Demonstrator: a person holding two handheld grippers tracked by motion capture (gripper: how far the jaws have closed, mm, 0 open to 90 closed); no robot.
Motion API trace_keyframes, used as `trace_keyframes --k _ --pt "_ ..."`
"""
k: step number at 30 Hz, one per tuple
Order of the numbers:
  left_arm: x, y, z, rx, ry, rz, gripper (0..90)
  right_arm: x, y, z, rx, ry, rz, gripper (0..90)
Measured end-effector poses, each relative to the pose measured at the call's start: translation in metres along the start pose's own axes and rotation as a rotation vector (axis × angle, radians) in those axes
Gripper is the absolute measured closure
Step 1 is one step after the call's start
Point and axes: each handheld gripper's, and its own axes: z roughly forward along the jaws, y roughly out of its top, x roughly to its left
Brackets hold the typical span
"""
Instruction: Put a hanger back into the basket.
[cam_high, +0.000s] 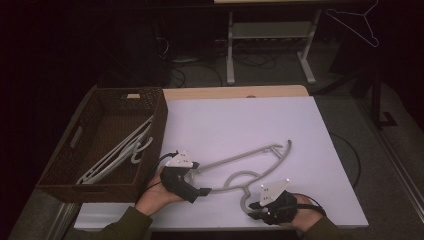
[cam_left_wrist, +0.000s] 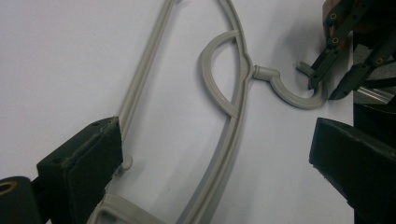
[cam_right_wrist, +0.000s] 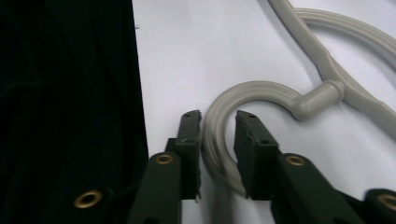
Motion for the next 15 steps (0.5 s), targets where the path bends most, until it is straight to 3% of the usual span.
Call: trace_keyframes --k 6,15 --pt "-0.0013 0.0 0.0027 0.005 -0.006 0.002 2.3 -0.0008 -0.0011 0.0021 -0.019 0.017 -0.009 78.9" --pt "-0.0034 -0.001 0.0096 0.041 -0.026 0.021 2.3 -0.0016 0.0059 0.0026 -0.036 0.061 0.036 79.3"
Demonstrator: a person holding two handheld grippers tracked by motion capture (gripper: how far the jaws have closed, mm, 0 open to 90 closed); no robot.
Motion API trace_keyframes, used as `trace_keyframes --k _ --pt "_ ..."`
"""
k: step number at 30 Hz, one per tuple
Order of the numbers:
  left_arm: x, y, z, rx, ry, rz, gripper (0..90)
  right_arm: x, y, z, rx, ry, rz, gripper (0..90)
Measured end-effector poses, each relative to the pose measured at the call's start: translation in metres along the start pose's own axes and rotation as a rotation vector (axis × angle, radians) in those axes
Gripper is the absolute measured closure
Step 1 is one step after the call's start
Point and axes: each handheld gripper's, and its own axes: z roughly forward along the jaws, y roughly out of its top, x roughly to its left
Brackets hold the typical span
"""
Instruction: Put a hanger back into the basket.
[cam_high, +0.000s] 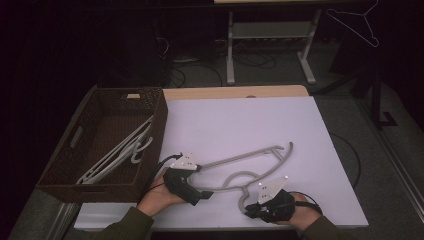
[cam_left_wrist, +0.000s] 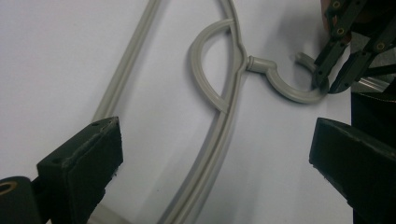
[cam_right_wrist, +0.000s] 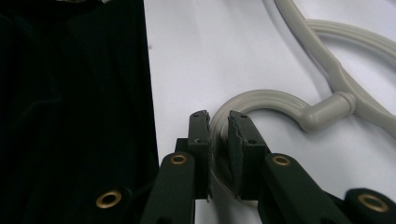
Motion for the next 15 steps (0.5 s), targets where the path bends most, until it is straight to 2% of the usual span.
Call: trace_keyframes --k 2,5,7,9,11,13,15 --pt "0.0 0.0 0.003 0.011 -0.004 0.014 2.5 -0.002 0.001 -0.001 -0.013 0.003 -0.001 79.2" --pt "-0.001 0.0 0.009 0.042 -0.012 0.049 7.9 -0.002 0.002 -0.003 -0.015 0.009 0.006 79.2" --pt "-0.002 0.002 0.014 0.046 -0.021 0.053 11.6 -0.002 0.003 -0.004 -0.02 0.01 0.006 79.2" --pt "-0.003 0.005 0.019 0.06 -0.018 0.079 14.6 -0.001 0.003 -0.006 -0.024 0.009 0.01 79.2" --pt "-0.002 0.007 0.025 0.077 -0.029 0.106 22.4 -0.002 0.004 -0.008 -0.031 0.01 0.008 79.2" --pt "-0.001 0.01 0.031 0.103 -0.042 0.11 26.7 -0.002 0.006 -0.011 -0.041 0.014 0.014 79.2" --pt "0.001 0.012 0.037 0.124 -0.057 0.112 35.0 -0.002 0.007 -0.013 -0.056 0.015 0.012 79.2"
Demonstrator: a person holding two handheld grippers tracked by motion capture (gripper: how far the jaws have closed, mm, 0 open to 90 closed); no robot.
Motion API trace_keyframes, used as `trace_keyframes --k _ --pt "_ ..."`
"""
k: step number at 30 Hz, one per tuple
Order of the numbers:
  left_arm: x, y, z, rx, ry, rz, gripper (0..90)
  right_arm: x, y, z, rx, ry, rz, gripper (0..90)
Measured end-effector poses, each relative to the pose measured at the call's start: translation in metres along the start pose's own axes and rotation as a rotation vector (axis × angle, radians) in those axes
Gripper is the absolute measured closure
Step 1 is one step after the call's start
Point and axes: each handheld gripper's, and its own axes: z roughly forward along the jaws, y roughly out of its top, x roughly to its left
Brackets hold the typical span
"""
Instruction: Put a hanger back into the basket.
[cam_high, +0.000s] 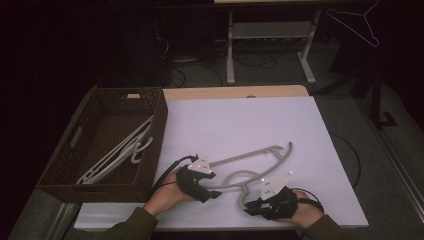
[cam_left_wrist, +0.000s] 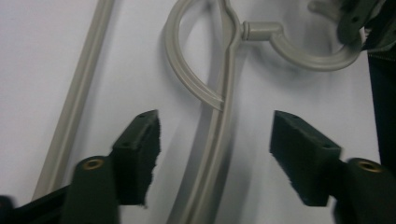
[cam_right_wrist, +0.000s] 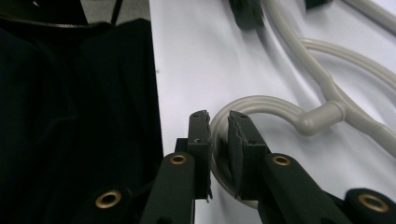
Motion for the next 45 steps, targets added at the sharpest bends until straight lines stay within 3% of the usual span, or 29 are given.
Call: trace_keyframes --k 7,16,21,23,25,29,35,39,45 --pt "0.001 0.009 0.012 0.084 -0.027 0.046 55.3 0.001 0.006 -0.007 -0.028 0.005 0.002 79.1" --pt "0.001 0.011 0.011 0.086 -0.02 0.061 75.4 0.002 0.011 -0.013 -0.053 0.002 -0.017 79.1" --pt "0.001 0.011 0.011 0.078 -0.036 0.057 77.2 0.001 0.011 -0.013 -0.053 0.008 -0.016 78.1" --pt "0.001 0.011 0.012 0.085 -0.046 0.06 78.4 0.001 0.011 -0.014 -0.066 0.01 -0.021 68.2" --pt "0.0 0.011 0.013 0.093 -0.054 0.062 80.2 0.001 0.011 -0.017 -0.095 0.005 0.021 56.5" --pt "0.002 0.012 0.012 0.085 -0.059 0.042 81.1 0.0 0.013 -0.027 -0.156 -0.047 0.078 32.3" --pt "0.004 0.014 0.006 0.053 -0.079 0.005 81.4 -0.009 0.006 -0.047 -0.233 -0.199 0.143 15.1" --pt "0.005 0.015 0.003 0.035 -0.082 -0.023 81.5 -0.012 -0.004 -0.064 -0.281 -0.288 0.193 12.6" --pt "0.008 0.021 -0.005 0.013 -0.087 -0.049 81.5 -0.013 -0.023 -0.081 -0.308 -0.363 0.24 11.2"
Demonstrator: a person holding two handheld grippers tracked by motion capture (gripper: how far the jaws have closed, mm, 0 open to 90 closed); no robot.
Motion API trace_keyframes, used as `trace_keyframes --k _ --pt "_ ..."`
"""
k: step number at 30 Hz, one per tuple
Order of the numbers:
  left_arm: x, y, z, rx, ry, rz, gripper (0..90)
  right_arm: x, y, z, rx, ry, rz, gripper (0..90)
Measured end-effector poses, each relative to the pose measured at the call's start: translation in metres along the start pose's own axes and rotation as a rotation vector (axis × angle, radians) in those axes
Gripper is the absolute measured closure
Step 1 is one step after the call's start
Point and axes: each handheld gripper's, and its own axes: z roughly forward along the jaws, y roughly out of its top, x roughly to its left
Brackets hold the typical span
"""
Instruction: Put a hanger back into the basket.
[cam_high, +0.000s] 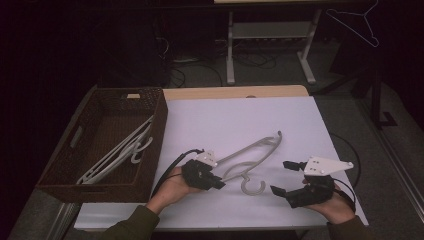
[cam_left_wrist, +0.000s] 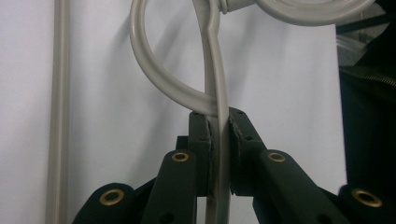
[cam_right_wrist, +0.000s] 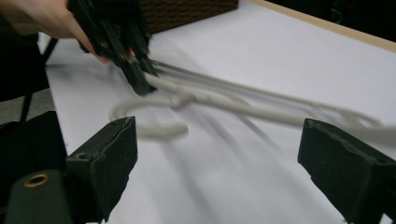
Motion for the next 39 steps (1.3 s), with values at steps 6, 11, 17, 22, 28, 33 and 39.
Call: trace_keyframes --k 6,11,17,22,28,33,39 --pt "0.001 0.007 -0.012 -0.027 -0.008 -0.037 81.5 -0.007 -0.016 -0.009 0.014 -0.069 0.044 9.6" --pt "0.0 0.015 -0.022 -0.035 -0.002 -0.059 81.6 -0.009 -0.024 -0.015 0.021 -0.117 0.072 8.4" --pt "-0.003 0.029 -0.037 -0.037 0.01 -0.073 81.6 -0.011 -0.024 -0.02 -0.001 -0.155 0.089 4.8" --pt "-0.005 0.045 -0.054 -0.056 0.026 -0.079 81.6 -0.013 -0.023 -0.021 -0.019 -0.174 0.094 3.7" --pt "-0.004 0.061 -0.077 -0.062 0.055 -0.074 81.6 -0.014 -0.023 -0.02 -0.021 -0.177 0.091 3.8" --pt "0.0 0.068 -0.1 -0.077 0.064 -0.082 81.6 -0.014 -0.024 -0.021 -0.026 -0.179 0.099 3.9" --pt "0.002 0.07 -0.129 -0.085 0.101 -0.093 81.6 -0.015 -0.024 -0.021 -0.029 -0.181 0.1 3.9"
